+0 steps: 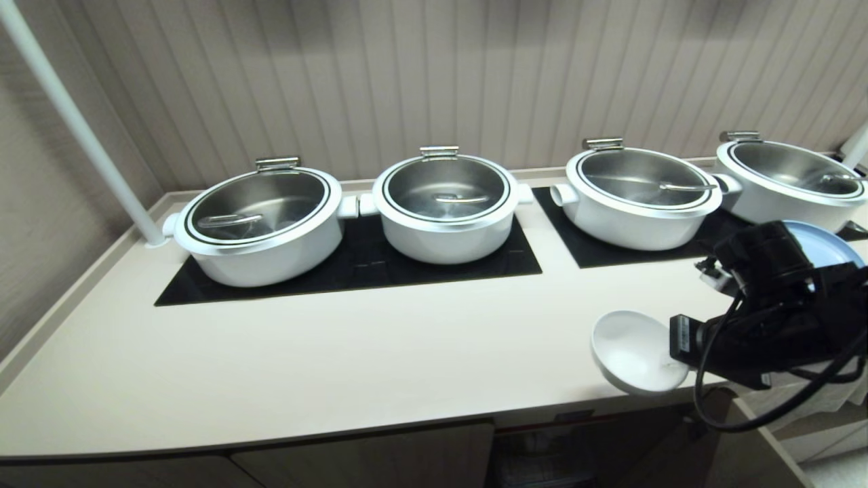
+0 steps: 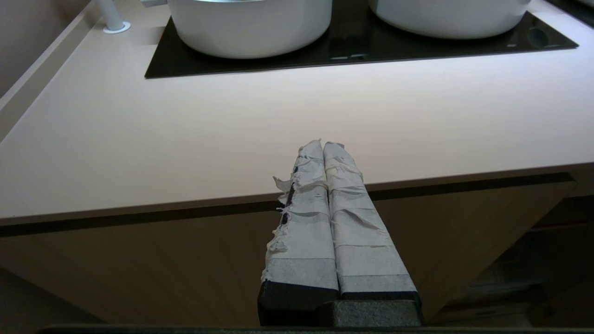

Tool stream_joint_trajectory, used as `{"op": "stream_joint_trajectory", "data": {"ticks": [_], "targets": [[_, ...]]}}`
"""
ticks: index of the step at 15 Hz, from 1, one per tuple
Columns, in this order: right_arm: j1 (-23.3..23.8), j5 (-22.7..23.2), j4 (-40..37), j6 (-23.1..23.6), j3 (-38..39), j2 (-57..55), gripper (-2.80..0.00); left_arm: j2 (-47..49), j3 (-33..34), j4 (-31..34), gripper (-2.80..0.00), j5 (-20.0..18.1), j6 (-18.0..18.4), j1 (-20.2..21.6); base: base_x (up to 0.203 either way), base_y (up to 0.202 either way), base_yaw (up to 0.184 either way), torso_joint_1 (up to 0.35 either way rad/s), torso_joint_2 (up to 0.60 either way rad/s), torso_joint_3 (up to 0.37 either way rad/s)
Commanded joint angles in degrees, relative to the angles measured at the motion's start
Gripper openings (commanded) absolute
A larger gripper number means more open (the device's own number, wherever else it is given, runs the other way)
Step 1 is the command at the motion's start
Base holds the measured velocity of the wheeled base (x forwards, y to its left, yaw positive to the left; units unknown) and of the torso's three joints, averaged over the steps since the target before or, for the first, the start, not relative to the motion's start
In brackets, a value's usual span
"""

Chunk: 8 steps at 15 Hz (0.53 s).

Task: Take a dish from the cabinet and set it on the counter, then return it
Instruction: Place it on the table

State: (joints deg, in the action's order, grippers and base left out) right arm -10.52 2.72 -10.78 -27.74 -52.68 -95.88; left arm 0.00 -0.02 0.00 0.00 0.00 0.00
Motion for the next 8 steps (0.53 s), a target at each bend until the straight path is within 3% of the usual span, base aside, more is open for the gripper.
{"op": "stream_joint_trajectory", "data": {"ticks": [1,8], "targets": [[0.0,0.2,1.5,-0.3,0.2,-2.1,-2.80,0.0,0.0,0.0,-2.80,0.0,0.0,0.0,0.000,0.000,0.000,0.000,0.00,0.000],[0.0,0.4,3.3,-0.4,-1.3,-6.9,-2.80,0.0,0.0,0.0,-2.80,0.0,0.0,0.0,0.000,0.000,0.000,0.000,0.00,0.000]]}}
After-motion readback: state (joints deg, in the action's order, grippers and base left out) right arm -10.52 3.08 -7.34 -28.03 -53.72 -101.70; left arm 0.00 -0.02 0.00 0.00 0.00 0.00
